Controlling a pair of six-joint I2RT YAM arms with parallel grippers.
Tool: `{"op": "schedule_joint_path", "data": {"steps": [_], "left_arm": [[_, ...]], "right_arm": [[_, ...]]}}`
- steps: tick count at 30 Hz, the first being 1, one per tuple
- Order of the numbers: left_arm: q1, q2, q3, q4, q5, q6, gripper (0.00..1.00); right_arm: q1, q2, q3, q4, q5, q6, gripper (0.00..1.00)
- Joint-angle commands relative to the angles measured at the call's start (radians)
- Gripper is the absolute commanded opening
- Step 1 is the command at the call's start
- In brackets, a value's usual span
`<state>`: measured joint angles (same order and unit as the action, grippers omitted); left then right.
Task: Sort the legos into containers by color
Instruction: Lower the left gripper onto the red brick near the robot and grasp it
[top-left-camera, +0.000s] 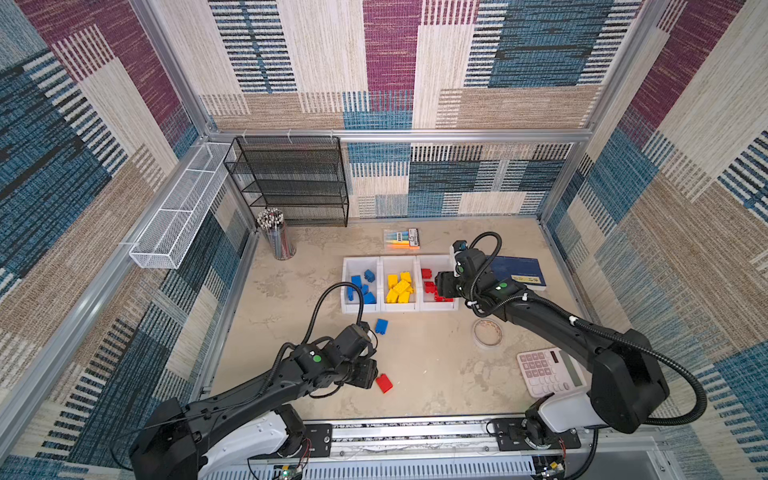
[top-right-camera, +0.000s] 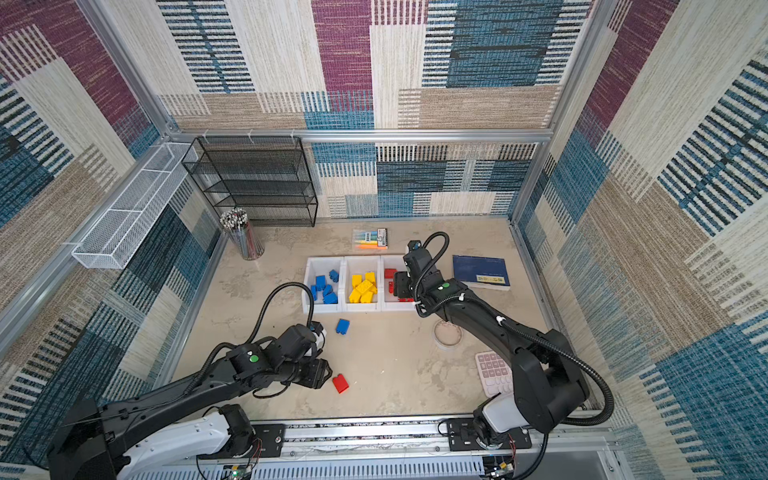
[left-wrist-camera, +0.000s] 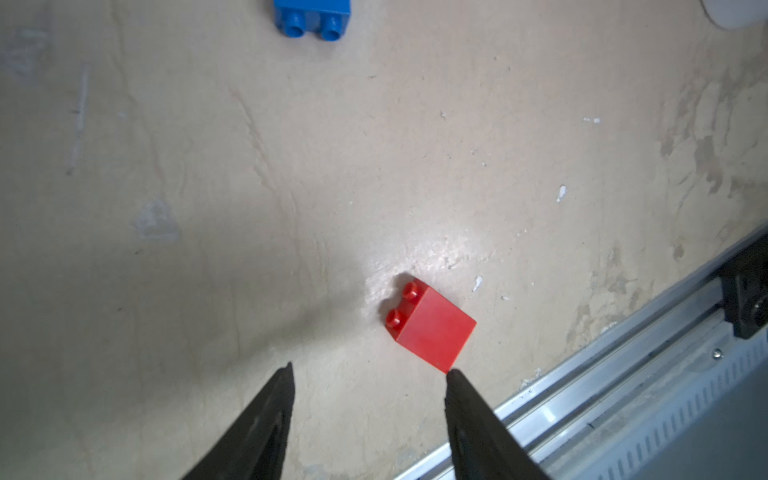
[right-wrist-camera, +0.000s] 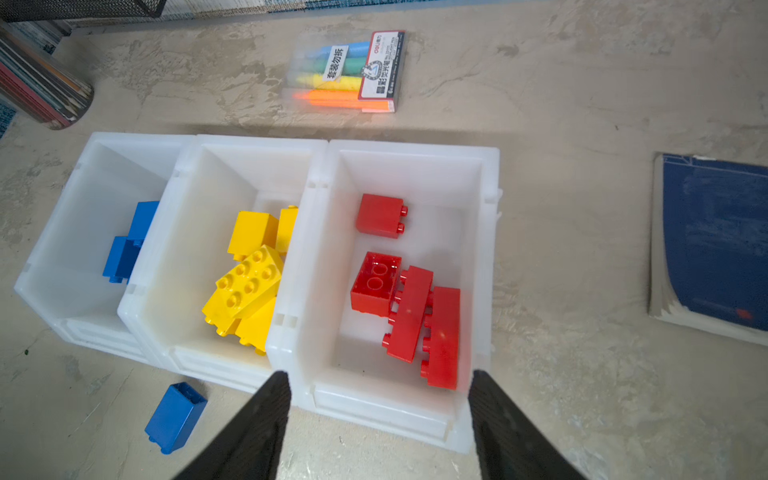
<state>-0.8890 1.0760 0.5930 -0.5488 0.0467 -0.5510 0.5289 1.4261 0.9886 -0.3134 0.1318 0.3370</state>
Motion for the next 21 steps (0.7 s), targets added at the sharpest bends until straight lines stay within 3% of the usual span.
{"op": "schedule_joint_path", "data": {"steps": [1,8,21], "left_arm": [[-0.037,0.085,0.043,0.048,-0.022,0.059,0.61],[-0.119,0.267,0.120,0.055,-0.018,0.154,0.62],[-0.174,0.406,0.163,0.032,-0.038,0.222,0.62]], "right_arm": [[0.001,-0.032,-0.028,-0.005,0.012,0.034,0.71],[0.000,-0.081,-0.065,-0.012,0.018,0.051,0.72],[0.000,-0.097,-0.090,-0.009,0.019,0.060,0.72]]}}
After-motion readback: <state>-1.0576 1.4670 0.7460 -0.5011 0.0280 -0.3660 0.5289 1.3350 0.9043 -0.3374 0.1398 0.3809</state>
